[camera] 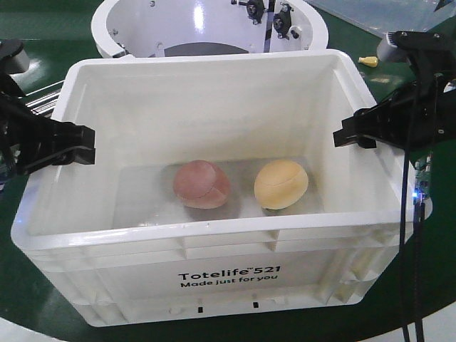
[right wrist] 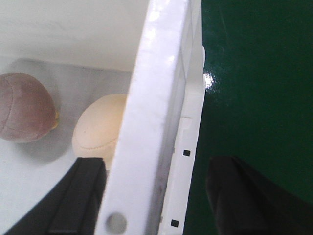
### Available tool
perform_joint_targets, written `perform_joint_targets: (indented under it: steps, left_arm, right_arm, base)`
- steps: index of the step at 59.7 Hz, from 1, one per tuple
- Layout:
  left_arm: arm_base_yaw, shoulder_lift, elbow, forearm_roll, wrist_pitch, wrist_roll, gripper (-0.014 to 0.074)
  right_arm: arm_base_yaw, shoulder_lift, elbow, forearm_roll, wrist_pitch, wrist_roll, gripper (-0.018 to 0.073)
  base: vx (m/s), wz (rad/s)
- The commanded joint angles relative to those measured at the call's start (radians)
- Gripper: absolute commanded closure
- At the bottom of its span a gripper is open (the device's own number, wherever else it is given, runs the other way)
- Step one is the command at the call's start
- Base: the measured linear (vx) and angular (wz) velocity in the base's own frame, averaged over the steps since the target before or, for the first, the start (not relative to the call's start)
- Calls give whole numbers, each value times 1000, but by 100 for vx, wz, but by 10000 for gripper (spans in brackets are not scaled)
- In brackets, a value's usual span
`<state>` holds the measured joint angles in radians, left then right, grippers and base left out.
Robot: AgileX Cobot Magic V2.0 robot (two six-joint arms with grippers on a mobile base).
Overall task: Place moving items into box and shelve
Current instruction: 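Grip the crate's two side rims with both grippers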
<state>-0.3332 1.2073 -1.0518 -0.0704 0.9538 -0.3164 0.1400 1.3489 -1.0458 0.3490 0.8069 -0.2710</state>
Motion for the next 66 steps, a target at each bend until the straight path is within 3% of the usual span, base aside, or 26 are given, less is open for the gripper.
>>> perform_joint_targets:
  steps: [1,12,19,23,66]
  left_arm:
    - [-3,-25,-23,-19,-38,-8,132]
    - [-3,-18,-23,-19,-25,-7,316]
    - [-3,-18,-24,-18,-29,-7,500]
    - [-3,-21,-25,-18,-37,-7,608]
    - [-7,-36,-40,-18,-126,4,600]
  right_arm:
    - [0,-9,-21,21,-40,-13,151]
    - [0,-9,-22,36,-26,-13,386]
    - [0,-9,-22,46,-16,-13,538]
    - [0,-9,-22,48,-10,-12,574]
    - [0,-118,-26,78,-79,-9,565]
  base:
    - [0,0]
    - [0,0]
    - [0,0]
    - [0,0]
    - [0,0]
